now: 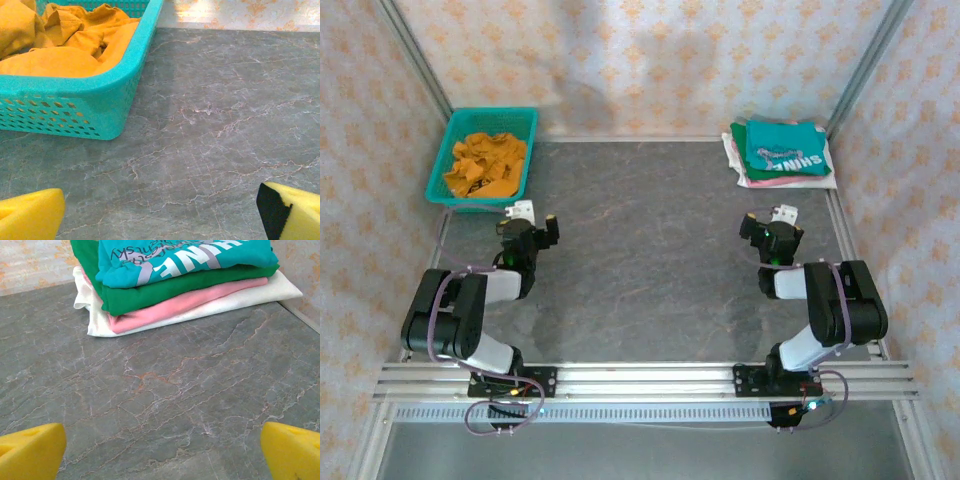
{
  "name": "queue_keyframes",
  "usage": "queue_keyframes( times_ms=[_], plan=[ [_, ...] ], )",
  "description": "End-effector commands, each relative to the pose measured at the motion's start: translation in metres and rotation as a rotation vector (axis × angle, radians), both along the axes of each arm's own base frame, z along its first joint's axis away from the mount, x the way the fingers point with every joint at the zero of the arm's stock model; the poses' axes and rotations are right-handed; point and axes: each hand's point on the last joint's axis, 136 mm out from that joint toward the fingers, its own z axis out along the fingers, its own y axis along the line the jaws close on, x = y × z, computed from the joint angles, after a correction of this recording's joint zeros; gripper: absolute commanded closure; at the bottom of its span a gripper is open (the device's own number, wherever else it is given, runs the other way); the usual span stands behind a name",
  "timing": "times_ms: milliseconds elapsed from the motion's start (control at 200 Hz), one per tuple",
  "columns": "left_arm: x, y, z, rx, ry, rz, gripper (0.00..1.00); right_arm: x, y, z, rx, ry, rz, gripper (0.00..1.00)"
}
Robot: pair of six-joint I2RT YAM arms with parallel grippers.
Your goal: Fold and stack the t-shirts
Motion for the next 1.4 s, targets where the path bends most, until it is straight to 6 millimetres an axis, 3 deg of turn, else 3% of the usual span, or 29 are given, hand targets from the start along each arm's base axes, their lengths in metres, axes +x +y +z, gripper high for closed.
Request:
queue_keyframes(
  times_ms=[0,741,831,931,1031,1091,1181,1291,1396],
  plan=[
    [0.001,0.002,0.0,0.02,0.009,0.01,0.0,0.002,-0.002,0.005,-0.006,-0.016,-0.01,0.01],
    [0.0,0.002,0.001,0.02,0.003,0.01,0.0,0.003,0.0,0.006,0.011,-0.018,0.019,0.01],
    [-0.005,-0.003,0.023,0.043,-0.002,0.0,0.0,-0.005,0.001,0.032,-0.02,-0.056,0.001,0.01],
    [-0.022,-0.012,0.083,0.041,-0.093,-0.001,0.0,-0.017,0.001,0.081,0.016,-0.088,-0.035,0.01],
    [-0.033,-0.006,0.142,-0.013,-0.193,0.046,0.0,-0.015,0.029,0.129,0.062,-0.13,0.099,0.01],
    [-0.028,0.004,0.163,-0.012,-0.171,0.088,0.0,-0.008,0.046,0.149,0.056,-0.123,0.153,0.01],
    [-0.009,0.027,0.178,-0.024,-0.078,0.15,0.0,0.009,0.067,0.165,0.079,-0.079,0.213,0.03],
    [0.02,0.067,0.18,-0.047,0.037,0.253,0.0,0.033,0.097,0.159,0.097,-0.003,0.285,0.05],
    [0.054,0.099,0.175,-0.046,0.149,0.32,0.0,0.04,0.115,0.154,0.096,0.032,0.315,0.05]
  ],
)
